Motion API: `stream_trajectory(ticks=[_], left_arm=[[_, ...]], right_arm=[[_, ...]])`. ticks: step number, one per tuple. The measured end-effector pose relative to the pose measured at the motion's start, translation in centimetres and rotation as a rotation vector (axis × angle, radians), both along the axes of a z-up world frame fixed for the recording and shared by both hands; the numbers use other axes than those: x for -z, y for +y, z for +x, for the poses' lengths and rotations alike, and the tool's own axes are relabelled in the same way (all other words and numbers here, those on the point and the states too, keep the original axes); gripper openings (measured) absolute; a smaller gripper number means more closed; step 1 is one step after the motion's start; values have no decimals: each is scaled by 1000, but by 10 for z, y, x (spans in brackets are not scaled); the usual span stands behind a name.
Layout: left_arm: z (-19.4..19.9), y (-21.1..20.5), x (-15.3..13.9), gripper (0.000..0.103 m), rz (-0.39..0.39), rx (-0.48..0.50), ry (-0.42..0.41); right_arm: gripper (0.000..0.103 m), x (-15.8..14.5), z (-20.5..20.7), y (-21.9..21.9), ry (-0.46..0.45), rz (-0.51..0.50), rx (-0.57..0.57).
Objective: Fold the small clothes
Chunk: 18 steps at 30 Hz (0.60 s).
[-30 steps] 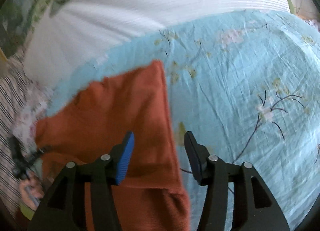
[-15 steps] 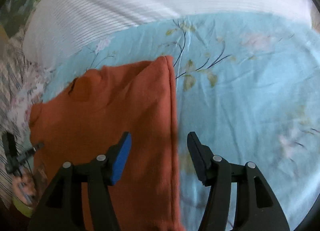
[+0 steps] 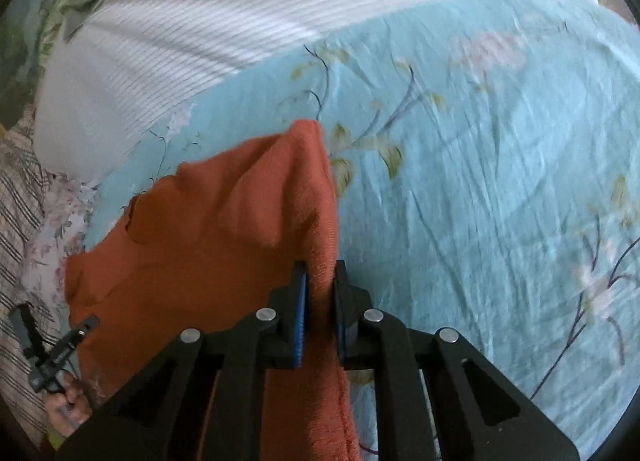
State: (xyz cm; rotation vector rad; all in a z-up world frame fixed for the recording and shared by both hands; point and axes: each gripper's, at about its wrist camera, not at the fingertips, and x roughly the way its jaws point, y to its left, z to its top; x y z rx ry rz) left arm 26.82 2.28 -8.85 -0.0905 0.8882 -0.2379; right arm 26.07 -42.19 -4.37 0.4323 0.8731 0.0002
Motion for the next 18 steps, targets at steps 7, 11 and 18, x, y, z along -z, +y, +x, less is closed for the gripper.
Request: stream_trajectory(ticks=[7,11,18], left_arm=[[-5,5,0,5,-8,-4,-7],[-15,16,-2,8,-20,-35,1],[-45,81,-26,10,-64,-179,-25]], right_arm=[[41,-20,-39,43,-32,-42,-155],[36,0,-53,42,35,-86,-129],[58,-40,-92,61,-62,-34,-127]])
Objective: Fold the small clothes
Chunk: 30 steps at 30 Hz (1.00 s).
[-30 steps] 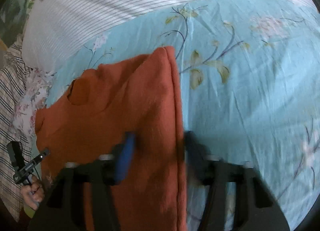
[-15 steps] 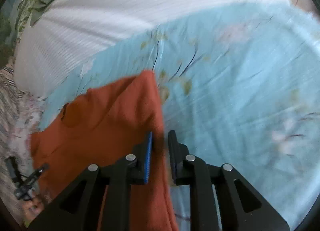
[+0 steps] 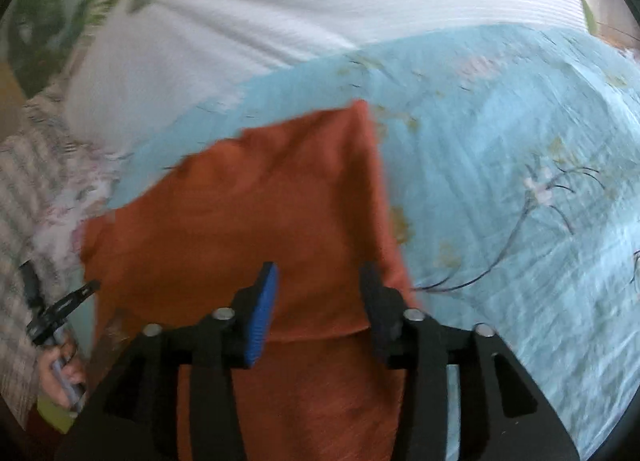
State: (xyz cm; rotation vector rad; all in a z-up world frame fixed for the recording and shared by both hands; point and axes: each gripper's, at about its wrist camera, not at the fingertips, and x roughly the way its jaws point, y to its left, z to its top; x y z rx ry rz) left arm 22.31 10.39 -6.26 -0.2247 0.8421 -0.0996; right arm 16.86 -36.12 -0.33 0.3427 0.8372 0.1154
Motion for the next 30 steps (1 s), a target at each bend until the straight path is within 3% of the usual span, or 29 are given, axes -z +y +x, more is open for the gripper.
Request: stream_trajectory(ticks=[3,4,5,6,8,16,18,19,21,22,24,30], left_arm=[[3,25,-14,33,23,-57,-20],[6,33,-17,47,49,-87,-23],[10,39,-20,55,74,-113,-27],[16,47,-23,57,101,-138,-35],[32,58,-25,70,149,-171,-29],[125,79,8,72,478,-199,57],[141,88,16,72,524,-224,72],[149,93,20,71,529,-231,75],[158,102,20,44,491,-222,64],[162,107,20,10,449,-210,67],[163,118,14,6,355,-219,67],[117,118,-33,4,83,-194,-68]], right_arm=[[60,0,-12,28,0,40,-59],[60,2,-19,33,5,56,-72],[61,5,-21,38,12,73,-85],[62,8,-22,45,20,91,-98],[65,14,-29,57,33,107,-112],[67,24,-17,79,73,156,-126],[67,22,-17,78,70,157,-127],[67,21,-16,78,69,155,-126],[67,20,-13,80,67,150,-122],[67,20,-12,80,65,151,-123],[67,20,-11,83,60,152,-126],[67,18,-16,86,32,171,-128]])
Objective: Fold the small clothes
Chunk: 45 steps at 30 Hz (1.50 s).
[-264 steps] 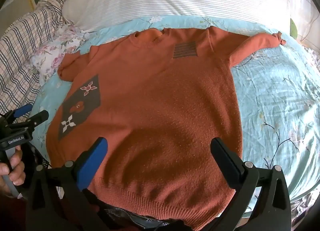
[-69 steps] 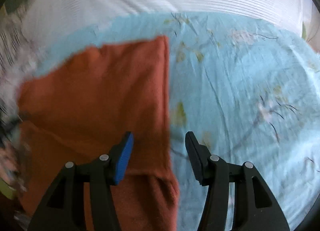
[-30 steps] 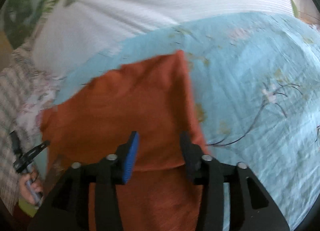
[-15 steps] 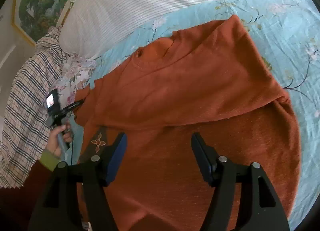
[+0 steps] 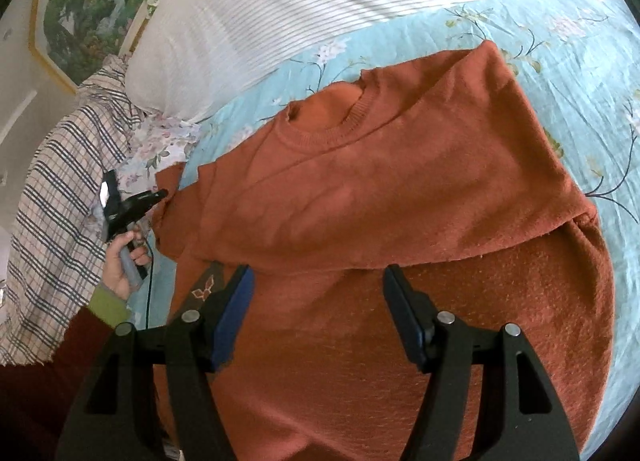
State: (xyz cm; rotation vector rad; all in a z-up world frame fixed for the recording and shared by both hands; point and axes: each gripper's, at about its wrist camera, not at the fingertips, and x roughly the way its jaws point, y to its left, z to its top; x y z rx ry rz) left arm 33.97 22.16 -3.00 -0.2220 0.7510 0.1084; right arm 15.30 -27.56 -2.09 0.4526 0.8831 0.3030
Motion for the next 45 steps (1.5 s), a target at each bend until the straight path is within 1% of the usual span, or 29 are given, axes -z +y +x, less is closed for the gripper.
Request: stream_trajectory(ticks=[2,5,8,11,13,14,16,17,20,23,25,28,30,31,32,33,35,37,40,41,43,45], left_arm=[[-20,-15,-18,4,-53,34,-45],[-55,-58,-42,4,-135,127,-113],[-76,-105,-54,4,-177,219,-139],[-94,-161,-56,4,-209,317,-142],[-104,-202,-50,4,-224,390,-129],[-108,-226,-45,4,-225,425,-114],[-109,-259,-34,4,-240,480,-84],[-110,-282,-27,4,-237,512,-68],[-112,-333,-8,5,-215,572,-28],[-112,-369,14,5,-196,606,3],[-108,-389,32,5,-176,617,42],[-104,-398,54,5,-146,620,91],[-102,-396,63,9,-149,623,130],[-104,-394,66,14,-154,621,137],[-106,-389,65,23,-158,618,139],[-110,-383,62,29,-153,613,137],[-121,-372,55,47,-142,603,113],[-136,-355,44,55,-130,581,90],[-157,-319,30,56,-93,530,53],[-165,-303,26,56,-73,498,39],[-176,-270,21,57,-30,420,22],[-184,-230,20,57,13,318,14]], right_arm=[[67,-2,-3,-2,-11,6,6],[67,-7,-11,-9,-31,19,26],[67,-10,-19,-19,-42,28,48],[67,-13,-29,-35,-55,35,82],[67,-14,-35,-44,-58,38,100],[67,-14,-38,-48,-61,39,111],[67,-15,-44,-57,-64,40,132],[67,-14,-48,-62,-65,41,145],[67,-14,-54,-72,-67,44,167],[67,-11,-58,-80,-67,48,189],[67,-10,-59,-85,-65,53,203],[67,-8,-57,-88,-63,65,212],[67,-7,-54,-88,-62,73,211],[67,-7,-51,-87,-61,76,207],[67,-7,-47,-84,-60,76,201],[67,-6,-43,-82,-57,75,197],[67,-3,-34,-75,-48,80,180],[67,2,-20,-67,-29,83,160],[67,10,-2,-56,-11,65,141],[67,14,6,-52,-3,48,142],[67,18,19,-49,6,45,139],[67,23,33,-45,19,28,140]])
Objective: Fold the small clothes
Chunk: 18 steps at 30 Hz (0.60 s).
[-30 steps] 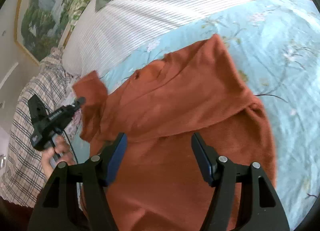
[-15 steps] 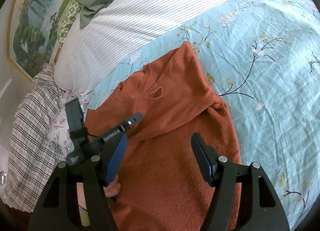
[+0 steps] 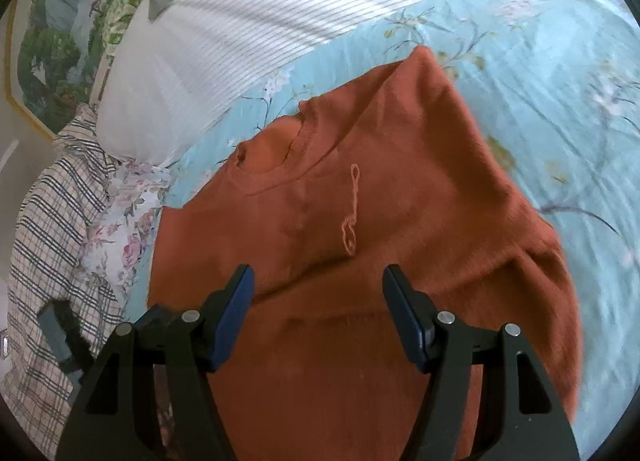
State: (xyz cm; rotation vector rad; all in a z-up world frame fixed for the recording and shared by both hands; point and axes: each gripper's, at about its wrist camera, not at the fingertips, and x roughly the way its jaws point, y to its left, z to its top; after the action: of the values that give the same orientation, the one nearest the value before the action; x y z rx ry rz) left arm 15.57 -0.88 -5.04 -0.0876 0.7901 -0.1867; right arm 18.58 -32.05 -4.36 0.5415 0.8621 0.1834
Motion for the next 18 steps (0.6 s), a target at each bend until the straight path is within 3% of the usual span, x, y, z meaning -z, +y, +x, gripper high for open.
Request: stream_trajectory(ticks=[3,6,8,9,12,16,18], left_arm=[[-2,55,7,57,28,-137,23],[4,96,21,56,17,-241,73],[15,112,31,55,-6,-270,114],[18,115,34,55,-8,-275,124],[38,108,43,55,-24,-252,159],[51,101,41,49,26,-255,139],[49,104,40,49,24,-279,124]], right_arm=[[67,15,23,4,53,-13,6],[65,20,39,13,46,0,-10],[30,20,50,20,42,19,-45],[7,19,54,22,41,38,-56],[7,-8,51,28,-43,41,-66],[7,-62,19,9,-210,7,-23],[7,-65,8,-7,-216,-29,21]])
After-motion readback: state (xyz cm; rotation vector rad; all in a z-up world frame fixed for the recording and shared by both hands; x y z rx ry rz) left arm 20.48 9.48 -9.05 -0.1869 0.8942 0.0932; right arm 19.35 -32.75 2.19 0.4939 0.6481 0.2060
